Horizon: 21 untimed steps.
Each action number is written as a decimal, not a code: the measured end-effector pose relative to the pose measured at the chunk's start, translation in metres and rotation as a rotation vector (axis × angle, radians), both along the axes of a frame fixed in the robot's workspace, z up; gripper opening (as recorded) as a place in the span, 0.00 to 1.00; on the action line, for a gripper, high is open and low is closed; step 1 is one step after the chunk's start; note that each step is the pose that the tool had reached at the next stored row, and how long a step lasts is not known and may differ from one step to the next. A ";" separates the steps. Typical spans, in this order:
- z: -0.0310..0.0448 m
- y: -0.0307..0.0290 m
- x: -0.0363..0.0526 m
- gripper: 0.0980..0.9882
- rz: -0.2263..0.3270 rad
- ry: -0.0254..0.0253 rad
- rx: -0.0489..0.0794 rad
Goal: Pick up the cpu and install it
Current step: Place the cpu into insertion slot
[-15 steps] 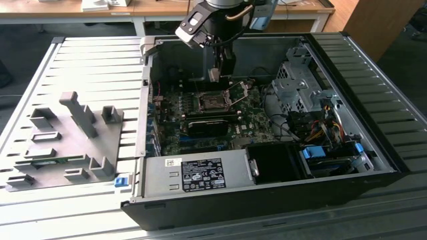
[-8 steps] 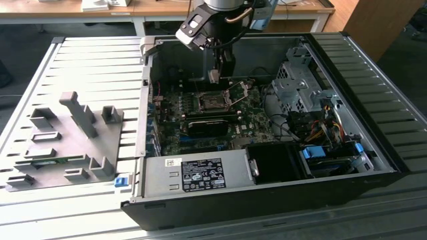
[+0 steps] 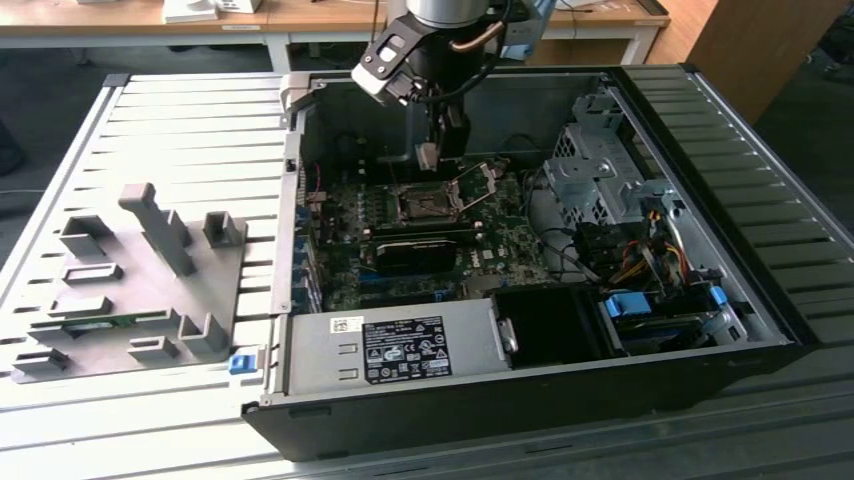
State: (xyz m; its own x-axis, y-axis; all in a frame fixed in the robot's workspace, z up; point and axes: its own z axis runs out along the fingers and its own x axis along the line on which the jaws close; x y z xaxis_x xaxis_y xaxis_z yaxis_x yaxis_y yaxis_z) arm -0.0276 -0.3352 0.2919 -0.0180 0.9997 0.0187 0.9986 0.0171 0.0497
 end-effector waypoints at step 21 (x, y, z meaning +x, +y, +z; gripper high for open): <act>-0.0060 0.0000 0.0000 0.50 0.000 0.0000 0.000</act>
State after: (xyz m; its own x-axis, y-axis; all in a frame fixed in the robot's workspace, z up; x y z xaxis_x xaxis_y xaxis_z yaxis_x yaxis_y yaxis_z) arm -0.0276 -0.3352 0.2859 -0.0180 0.9997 0.0187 0.9986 0.0171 0.0497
